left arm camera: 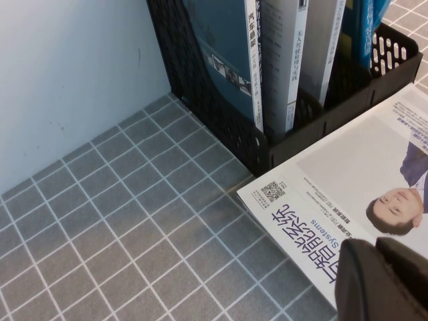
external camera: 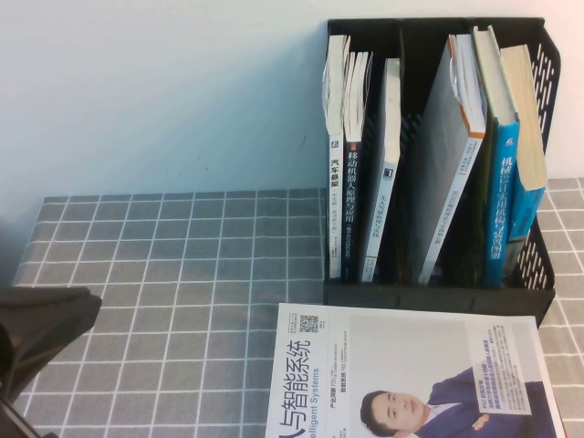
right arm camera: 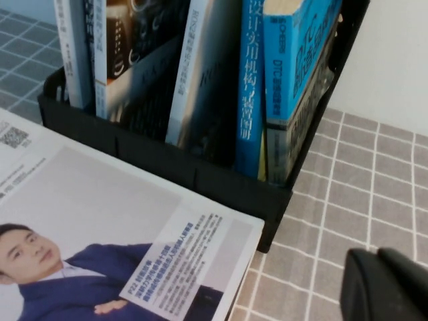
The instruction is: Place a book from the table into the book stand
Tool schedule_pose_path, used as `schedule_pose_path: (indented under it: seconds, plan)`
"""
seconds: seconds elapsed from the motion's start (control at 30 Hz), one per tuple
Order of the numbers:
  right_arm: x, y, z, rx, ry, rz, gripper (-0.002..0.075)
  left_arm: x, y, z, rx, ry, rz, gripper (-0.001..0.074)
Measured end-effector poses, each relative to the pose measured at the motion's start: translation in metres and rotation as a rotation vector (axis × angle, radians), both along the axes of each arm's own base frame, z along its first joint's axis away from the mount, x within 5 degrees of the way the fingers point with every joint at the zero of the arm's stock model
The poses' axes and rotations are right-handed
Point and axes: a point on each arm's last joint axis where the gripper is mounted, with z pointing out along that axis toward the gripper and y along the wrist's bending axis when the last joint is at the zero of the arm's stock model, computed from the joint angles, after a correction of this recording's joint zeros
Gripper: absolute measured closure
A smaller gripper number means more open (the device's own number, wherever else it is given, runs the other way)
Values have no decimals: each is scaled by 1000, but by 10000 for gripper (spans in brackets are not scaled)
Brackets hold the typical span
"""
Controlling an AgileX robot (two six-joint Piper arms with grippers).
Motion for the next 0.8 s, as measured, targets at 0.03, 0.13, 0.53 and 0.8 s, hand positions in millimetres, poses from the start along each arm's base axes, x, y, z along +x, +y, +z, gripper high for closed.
schedule_pose_path:
  seconds: [0.03,0.13,0.53,0.8]
  plan:
    - [0,0,-4,-1,6,0,729,0,0,0,0,0,0,738]
    - [-1,1,-15,11,45,1,729,0,0,0,0,0,0,738]
    - [-14,2,-38,-21,280,37,729,0,0,0,0,0,0,738]
    - [-15,2,-38,-21,288,39,729,3,2,-46,85,18,17,738]
